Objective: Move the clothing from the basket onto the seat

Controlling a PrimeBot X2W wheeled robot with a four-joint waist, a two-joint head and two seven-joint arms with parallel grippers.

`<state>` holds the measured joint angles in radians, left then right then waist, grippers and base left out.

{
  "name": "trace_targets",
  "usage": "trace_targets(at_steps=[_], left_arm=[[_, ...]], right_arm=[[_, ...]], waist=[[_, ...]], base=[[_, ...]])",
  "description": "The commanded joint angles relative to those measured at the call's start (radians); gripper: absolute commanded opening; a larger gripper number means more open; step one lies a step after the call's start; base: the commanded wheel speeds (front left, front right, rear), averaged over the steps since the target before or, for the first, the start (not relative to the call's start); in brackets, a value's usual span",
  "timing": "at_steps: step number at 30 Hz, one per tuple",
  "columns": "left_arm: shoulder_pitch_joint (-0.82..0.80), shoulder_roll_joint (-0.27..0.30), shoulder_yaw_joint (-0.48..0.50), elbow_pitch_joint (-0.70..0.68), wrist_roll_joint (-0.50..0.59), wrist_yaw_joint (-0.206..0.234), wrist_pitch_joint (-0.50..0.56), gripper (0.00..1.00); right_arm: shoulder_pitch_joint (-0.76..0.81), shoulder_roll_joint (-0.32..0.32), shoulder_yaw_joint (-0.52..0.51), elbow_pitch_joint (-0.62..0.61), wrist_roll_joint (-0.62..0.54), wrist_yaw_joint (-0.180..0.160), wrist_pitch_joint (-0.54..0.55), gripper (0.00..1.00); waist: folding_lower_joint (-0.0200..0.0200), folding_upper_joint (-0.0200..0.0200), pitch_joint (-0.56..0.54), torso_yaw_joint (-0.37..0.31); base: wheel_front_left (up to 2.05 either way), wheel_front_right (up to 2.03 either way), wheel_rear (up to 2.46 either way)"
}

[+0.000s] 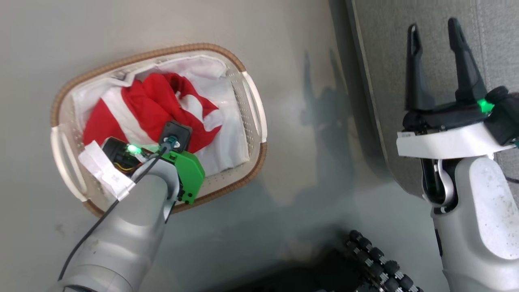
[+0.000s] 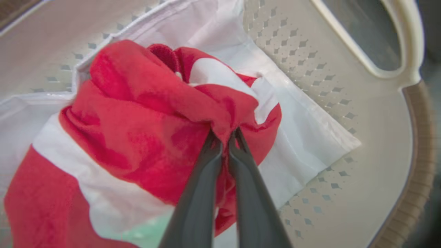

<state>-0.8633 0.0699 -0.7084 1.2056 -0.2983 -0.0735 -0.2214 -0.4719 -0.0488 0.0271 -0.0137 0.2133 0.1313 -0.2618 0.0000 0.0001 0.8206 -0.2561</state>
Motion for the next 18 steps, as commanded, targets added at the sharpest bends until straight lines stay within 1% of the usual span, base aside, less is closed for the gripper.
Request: trace_targets(at_steps=[1,9,14,18], left_arm=[[0.018,-0.011,-0.002,-0.015,-0.005,-0.008,-0.013,0.00],[0.065,-0.017,-0.038,-0.149,-0.024,-0.041,-0.042,0.00],[0.064,-0.010,-0.061,-0.229,-0.042,-0.053,-0.044,0.00],[0.032,-0.003,-0.091,-0.293,-0.061,-0.057,-0.017,0.00]], right_arm=[[0.021,-0.003,-0.010,0.013,-0.009,-0.001,-0.005,1.00],[0.129,-0.003,-0.053,0.115,-0.049,-0.001,-0.005,1.00],[0.194,-0.004,-0.057,0.183,-0.054,-0.001,-0.005,1.00],[0.239,-0.004,-0.045,0.227,-0.057,-0.001,-0.005,1.00]], waist=[[0.0000,-0.0001,-0.100,0.058],[0.0000,-0.0001,-0.330,0.145],[0.0000,-0.0001,-0.482,0.177],[0.0000,-0.0001,-0.594,0.192]], base=[[0.00,0.00,0.00],[0.00,0.00,0.00],[0.00,0.00,0.00],[0.00,0.00,0.00]])
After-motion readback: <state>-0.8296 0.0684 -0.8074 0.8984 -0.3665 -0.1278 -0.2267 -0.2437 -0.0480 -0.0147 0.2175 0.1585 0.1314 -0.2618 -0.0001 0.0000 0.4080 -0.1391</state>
